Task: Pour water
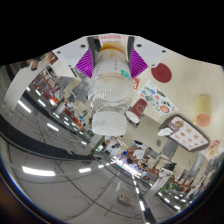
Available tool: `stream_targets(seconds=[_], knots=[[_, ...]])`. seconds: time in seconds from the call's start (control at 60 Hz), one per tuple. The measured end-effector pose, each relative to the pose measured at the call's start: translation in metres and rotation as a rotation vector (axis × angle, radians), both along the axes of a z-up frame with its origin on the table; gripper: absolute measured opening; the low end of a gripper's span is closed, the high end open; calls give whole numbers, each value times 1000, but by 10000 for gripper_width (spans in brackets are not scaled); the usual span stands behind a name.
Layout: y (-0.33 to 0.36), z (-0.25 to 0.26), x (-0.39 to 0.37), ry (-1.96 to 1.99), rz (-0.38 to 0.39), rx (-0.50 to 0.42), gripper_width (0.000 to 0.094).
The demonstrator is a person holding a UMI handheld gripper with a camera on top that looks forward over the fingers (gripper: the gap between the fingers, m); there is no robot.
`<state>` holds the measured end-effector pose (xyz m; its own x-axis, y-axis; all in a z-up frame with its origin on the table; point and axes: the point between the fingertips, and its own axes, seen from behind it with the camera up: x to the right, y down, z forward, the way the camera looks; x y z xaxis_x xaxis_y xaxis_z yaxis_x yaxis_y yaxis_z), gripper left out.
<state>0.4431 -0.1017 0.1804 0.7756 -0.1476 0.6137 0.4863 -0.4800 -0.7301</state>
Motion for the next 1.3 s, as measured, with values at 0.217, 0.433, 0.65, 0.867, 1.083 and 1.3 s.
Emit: stream_targets(seconds=[0.217, 0.433, 0.65, 0.867, 1.083, 1.3], knots=[[67, 68, -85, -576, 115, -53, 442], [112, 53, -177, -1109, 287, -166, 439], [137, 4, -218, -1473, 433, -281, 439], [134, 1, -216, -1352, 439, -283, 439], [115, 41, -184, -616, 323, -132, 440], [104, 46, -137, 129, 220, 37, 439]])
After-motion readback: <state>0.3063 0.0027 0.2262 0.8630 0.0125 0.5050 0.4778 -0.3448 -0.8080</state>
